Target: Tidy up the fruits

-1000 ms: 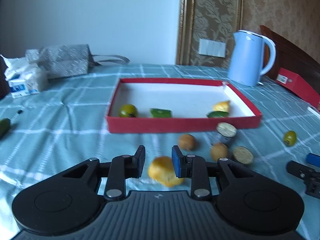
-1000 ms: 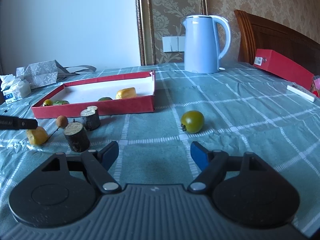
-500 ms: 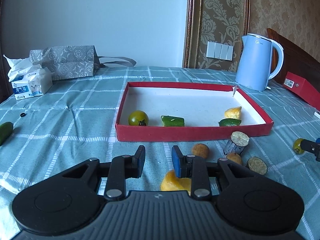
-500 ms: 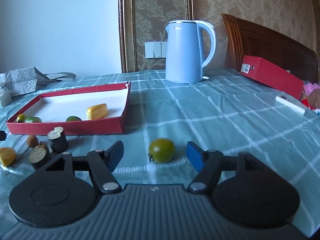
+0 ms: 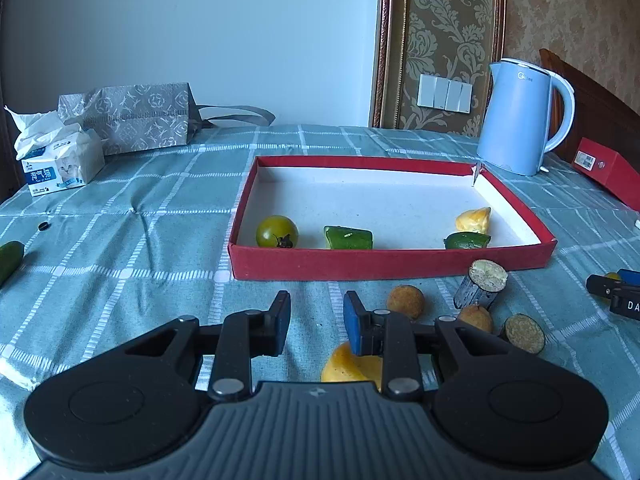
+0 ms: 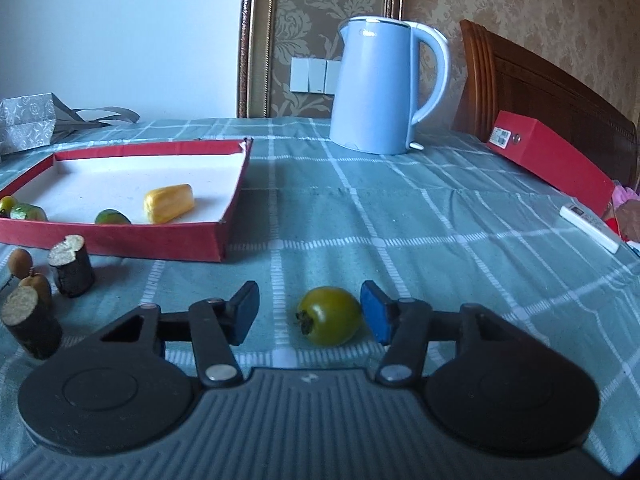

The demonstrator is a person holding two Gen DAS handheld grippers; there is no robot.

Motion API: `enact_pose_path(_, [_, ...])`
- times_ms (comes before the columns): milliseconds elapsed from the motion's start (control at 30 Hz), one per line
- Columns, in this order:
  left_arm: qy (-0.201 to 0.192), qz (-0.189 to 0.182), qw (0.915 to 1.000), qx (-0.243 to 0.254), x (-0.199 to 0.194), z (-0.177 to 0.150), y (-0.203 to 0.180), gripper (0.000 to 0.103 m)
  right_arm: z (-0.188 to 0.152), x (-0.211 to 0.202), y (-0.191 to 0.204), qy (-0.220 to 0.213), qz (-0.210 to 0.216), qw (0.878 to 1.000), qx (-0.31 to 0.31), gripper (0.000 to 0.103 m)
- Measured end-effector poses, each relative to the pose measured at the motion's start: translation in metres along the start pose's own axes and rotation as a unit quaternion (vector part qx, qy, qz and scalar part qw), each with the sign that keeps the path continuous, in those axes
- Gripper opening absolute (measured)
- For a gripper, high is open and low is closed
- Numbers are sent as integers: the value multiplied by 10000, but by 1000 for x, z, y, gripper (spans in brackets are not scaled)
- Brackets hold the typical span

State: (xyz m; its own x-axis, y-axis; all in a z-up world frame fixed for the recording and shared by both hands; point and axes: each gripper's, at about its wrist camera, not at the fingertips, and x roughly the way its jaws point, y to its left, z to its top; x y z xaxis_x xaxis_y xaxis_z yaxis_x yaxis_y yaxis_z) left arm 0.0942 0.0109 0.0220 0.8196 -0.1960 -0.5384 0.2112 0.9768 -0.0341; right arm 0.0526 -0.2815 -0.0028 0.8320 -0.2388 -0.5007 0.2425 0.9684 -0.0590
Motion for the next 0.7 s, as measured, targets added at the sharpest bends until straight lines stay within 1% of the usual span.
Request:
enact_pose_path(33, [6,-4,10000,5,0,-1,0,28,0,2,-1,54,0,10000,13,53])
enact_pose_path(167, [16,-6,10000,-10,1,-1,0,28,0,12,-7,320,115,9993,164,34])
enact_pose_path(333, [39,15,10000,-21,1,-2,1,28,0,11,-7,293,157,9993,182,34])
enact_pose_path(500, [30,18,10000,-25,1,-1,3,28,-1,4,-6,153,208,9995,159,34])
enact_pose_path(600, [-2,-30,10000,-8,3,6,2,28,-3,-4,-4,64,196,9997,98,34])
enact_pose_path(700, [-120,-40,9999,103,5,18,-4,28,-3,-13,-2,-27,273,9995,139,34])
